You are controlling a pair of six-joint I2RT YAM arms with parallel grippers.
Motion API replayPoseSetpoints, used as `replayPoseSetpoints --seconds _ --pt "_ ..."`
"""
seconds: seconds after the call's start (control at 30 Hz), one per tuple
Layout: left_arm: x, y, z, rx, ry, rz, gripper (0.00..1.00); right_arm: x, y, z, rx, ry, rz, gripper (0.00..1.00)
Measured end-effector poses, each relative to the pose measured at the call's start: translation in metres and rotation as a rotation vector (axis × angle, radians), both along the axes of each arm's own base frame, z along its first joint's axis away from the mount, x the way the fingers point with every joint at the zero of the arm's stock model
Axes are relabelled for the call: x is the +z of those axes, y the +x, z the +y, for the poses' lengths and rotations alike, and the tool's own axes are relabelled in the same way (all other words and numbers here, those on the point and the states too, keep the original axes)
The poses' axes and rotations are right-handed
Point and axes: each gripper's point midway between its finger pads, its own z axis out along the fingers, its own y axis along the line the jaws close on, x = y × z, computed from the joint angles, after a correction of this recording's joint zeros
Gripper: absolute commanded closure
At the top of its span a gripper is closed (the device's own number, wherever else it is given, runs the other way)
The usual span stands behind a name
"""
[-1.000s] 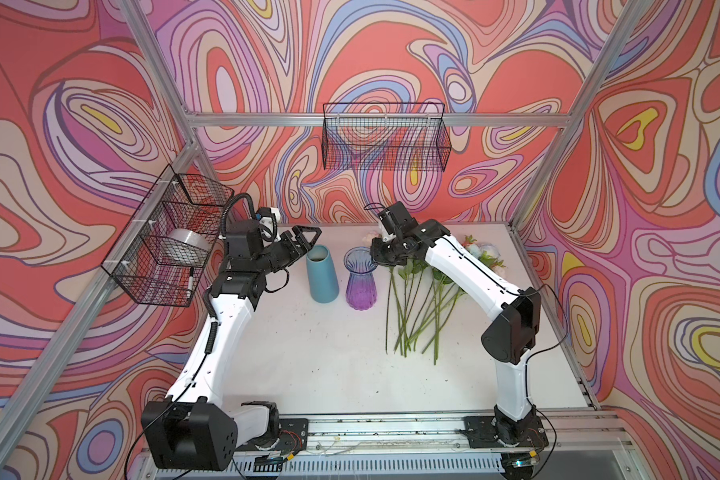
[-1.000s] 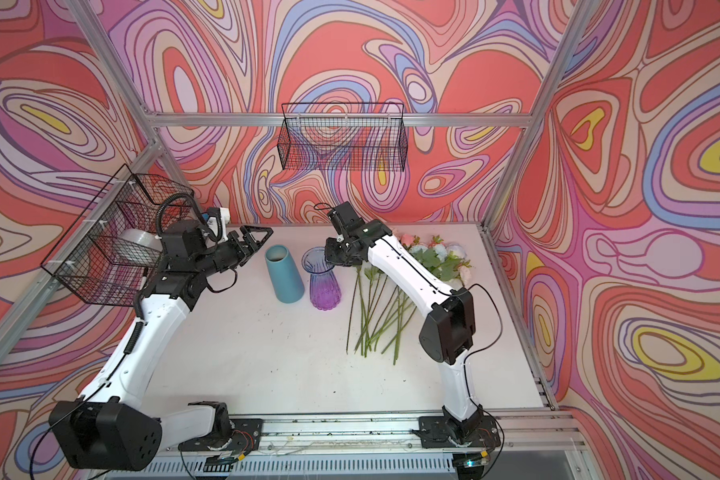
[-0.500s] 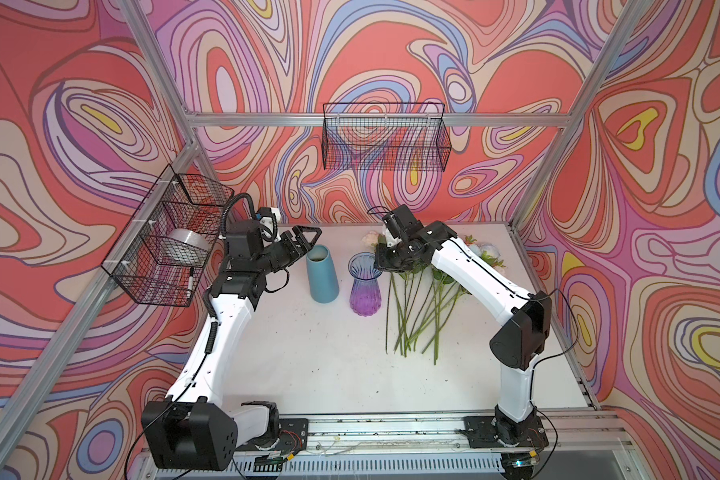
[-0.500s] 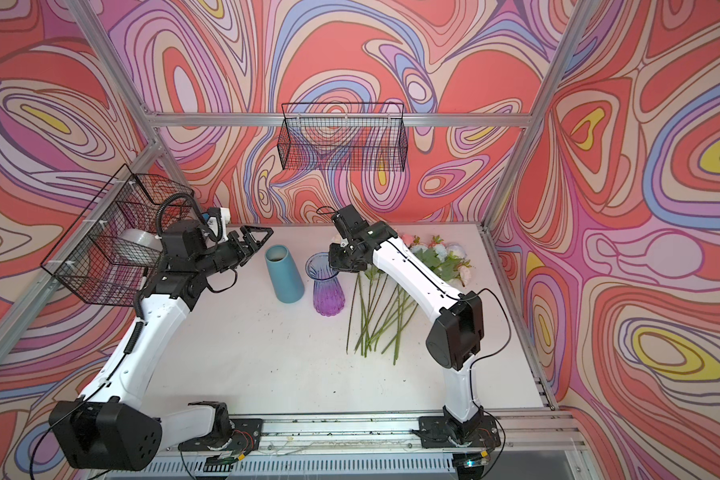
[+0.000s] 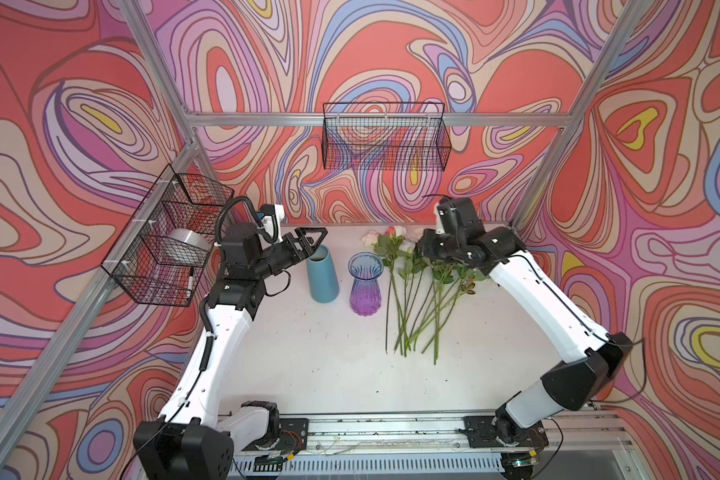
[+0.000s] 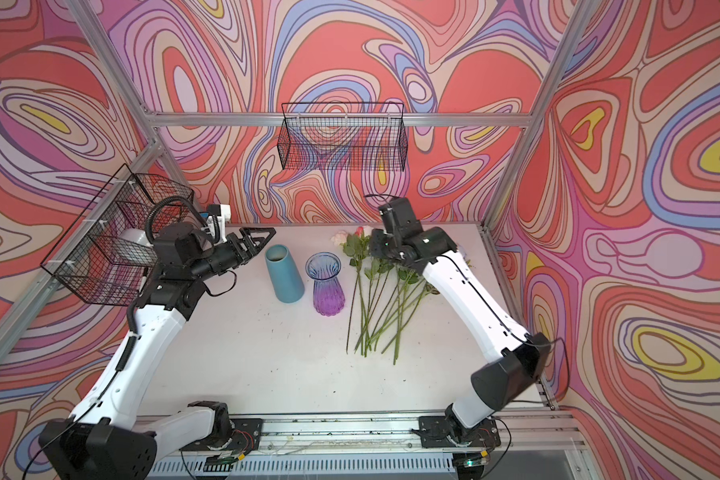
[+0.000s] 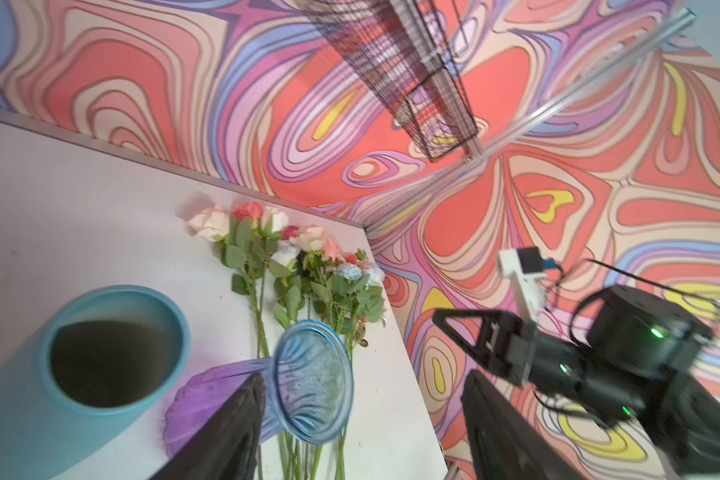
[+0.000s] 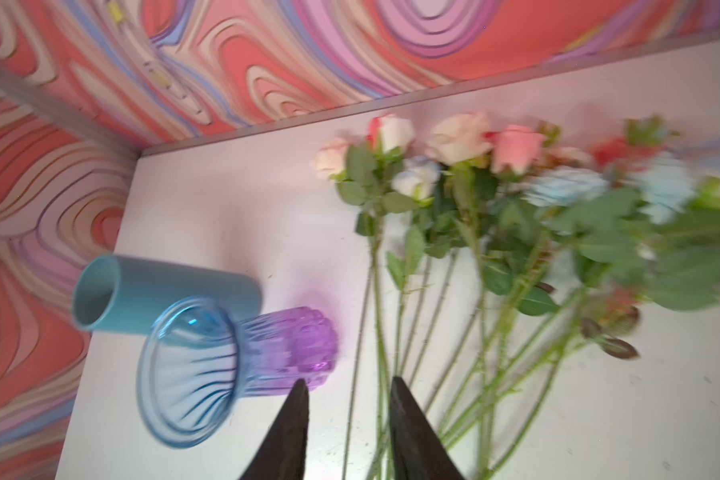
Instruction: Arrange the flowers into the vase
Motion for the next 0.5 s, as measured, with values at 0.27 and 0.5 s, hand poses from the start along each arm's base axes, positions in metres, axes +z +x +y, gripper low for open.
replayPoseSetpoints --seconds 0.27,0.5 --pt "-0.008 -0.039 -0.096 -0.296 0.052 -0.018 0.27 -0.123 0.03 -0.05 -0.055 -0.219 0.161 0.65" --pt "-0.06 -0.076 -0.158 -0.496 0.134 0.114 0.27 -0.204 0.049 -0.049 0.001 -0.259 0.316 0.66"
